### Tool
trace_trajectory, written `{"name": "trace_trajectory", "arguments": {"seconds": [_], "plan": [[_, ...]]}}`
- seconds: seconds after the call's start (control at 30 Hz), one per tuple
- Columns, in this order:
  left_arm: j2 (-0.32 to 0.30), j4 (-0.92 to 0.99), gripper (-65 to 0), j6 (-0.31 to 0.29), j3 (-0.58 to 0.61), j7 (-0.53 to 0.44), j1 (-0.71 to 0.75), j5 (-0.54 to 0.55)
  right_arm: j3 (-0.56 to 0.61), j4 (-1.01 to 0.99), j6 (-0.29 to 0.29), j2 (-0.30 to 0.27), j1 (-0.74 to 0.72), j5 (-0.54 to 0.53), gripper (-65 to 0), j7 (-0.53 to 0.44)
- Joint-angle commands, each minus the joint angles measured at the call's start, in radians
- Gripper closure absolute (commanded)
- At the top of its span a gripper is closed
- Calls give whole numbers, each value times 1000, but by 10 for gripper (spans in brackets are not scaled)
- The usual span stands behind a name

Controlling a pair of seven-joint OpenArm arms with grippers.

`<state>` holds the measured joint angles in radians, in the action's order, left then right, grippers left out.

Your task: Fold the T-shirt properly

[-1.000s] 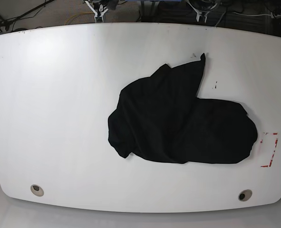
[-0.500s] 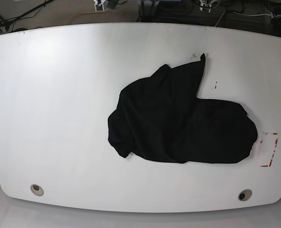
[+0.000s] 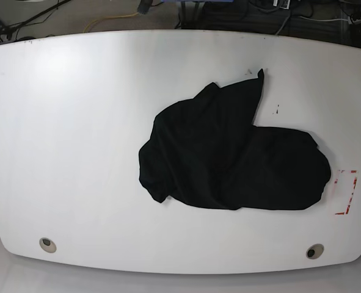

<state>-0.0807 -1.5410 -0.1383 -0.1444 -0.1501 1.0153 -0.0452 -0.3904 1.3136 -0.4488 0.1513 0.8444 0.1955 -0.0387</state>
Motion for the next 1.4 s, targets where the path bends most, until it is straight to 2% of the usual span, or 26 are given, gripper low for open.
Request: {"name": "trace_trajectory", "arguments": {"seconds": [0.0,0.17,0.4,0.53,0.67,0.83,0.93,1.03,1.17,1.23,1.37], "plan": [[-23,-60,-260,9,-22,-19,49,40,15,77,-6,-8,63,-66,-116,27],[-84,-186,-260,9,-31,-19,133,158,38,264,-6,-8,175,-166,-116,55],[-161,-299,-260,9,-34,-19,216,276,40,492,-6,-3,275,-219,-116,82],[-164,-339,-260,9,-82,-19,241,311,35,620,-8,-5,299,-282,-116,164],[-163,-359,-260,9,-119,-19,248,336,35,694,-8,-8,298,-324,-116,175],[-166,-375,-268,9,-131,-19,245,391,38,713,-8,-9,206,-322,-117,176],[-166,-375,-339,9,-131,-19,214,400,57,711,-18,-9,141,-322,-122,184],[-163,-370,-414,9,-131,-18,176,397,90,711,-75,-9,75,-322,-124,265],[-163,-370,-421,9,-129,-18,161,400,97,709,-146,-9,-41,-324,-127,371],[-163,-370,-421,9,-128,-18,159,400,98,706,-173,-9,-93,-328,-163,437],[-163,-372,-421,9,-131,-18,155,402,117,703,-210,-5,-205,-330,-289,546]]}}
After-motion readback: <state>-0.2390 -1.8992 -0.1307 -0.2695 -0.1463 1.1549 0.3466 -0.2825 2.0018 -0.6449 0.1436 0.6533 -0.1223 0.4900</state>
